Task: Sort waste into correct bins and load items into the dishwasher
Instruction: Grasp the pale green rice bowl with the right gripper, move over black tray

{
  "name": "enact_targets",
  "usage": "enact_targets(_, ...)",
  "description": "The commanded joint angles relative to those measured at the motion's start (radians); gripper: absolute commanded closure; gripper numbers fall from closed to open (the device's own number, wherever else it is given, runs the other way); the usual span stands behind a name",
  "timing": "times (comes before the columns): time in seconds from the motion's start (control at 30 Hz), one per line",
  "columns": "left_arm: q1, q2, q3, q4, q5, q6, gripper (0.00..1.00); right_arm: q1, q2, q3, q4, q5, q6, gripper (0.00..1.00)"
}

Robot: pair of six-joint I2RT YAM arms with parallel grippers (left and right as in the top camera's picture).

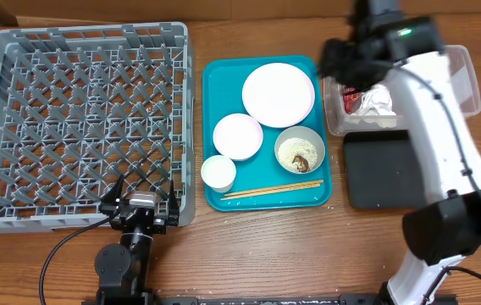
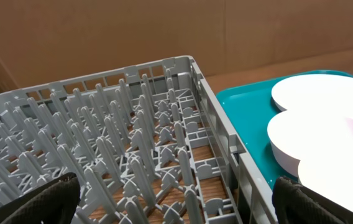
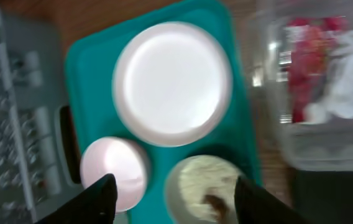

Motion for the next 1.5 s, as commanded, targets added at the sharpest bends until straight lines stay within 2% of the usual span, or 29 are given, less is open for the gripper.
enact_targets(0.0, 0.006, -0.013, -0.004, 0.000, -0.006, 0.014, 0.00, 0.097, 0.028, -0.115, 0.056, -0.008, 0.075, 0.39)
enact_targets(0.2, 0.006, -0.013, -0.004, 0.000, -0.006, 0.014, 0.00, 0.199, 0.042, -0.333, 0.208, 0.022, 0.183, 0.47)
enact_targets(0.37, 0.006, -0.013, -0.004, 0.000, -0.006, 0.014, 0.00, 0.226, 0.047, -0.415, 0.241, 0.069, 0.182, 0.50)
enact_targets(0.67, 0.006, -0.013, -0.004, 0.000, -0.006, 0.014, 0.00, 0.286, 0.055, -0.491, 0.283, 0.076, -0.011, 0.54)
enact_targets(0.8, 0.006, -0.013, -0.004, 0.000, -0.006, 0.014, 0.00, 0.305, 0.072, -0.533, 0.305, 0.102, -0.010, 0.63)
enact_targets(0.9, 0.006, -0.013, -0.004, 0.000, -0.006, 0.014, 0.00, 0.305, 0.077, -0.547, 0.308, 0.122, -0.010, 0.80)
enact_targets(1.1, 0.006, -0.013, -0.004, 0.000, -0.006, 0.014, 0.00, 0.304, 0.076, -0.548, 0.314, 0.169, -0.010, 0.83)
enact_targets(1.13, 0.006, -0.013, -0.004, 0.000, -0.006, 0.014, 0.00, 0.304, 0.076, -0.549, 0.315, 0.177, -0.010, 0.87)
enact_targets(1.17, 0.006, -0.013, -0.004, 0.000, -0.006, 0.014, 0.00, 0.304, 0.076, -0.549, 0.315, 0.183, -0.010, 0.96)
enact_targets(1.27, 0.006, -0.013, -0.004, 0.000, -0.006, 0.014, 0.00, 0.307, 0.051, -0.530, 0.284, 0.178, -0.010, 0.96)
enact_targets(1.47, 0.006, -0.013, -0.004, 0.000, -0.006, 0.014, 0.00, 0.302, -0.158, -0.415, 0.141, 0.143, -0.002, 0.96)
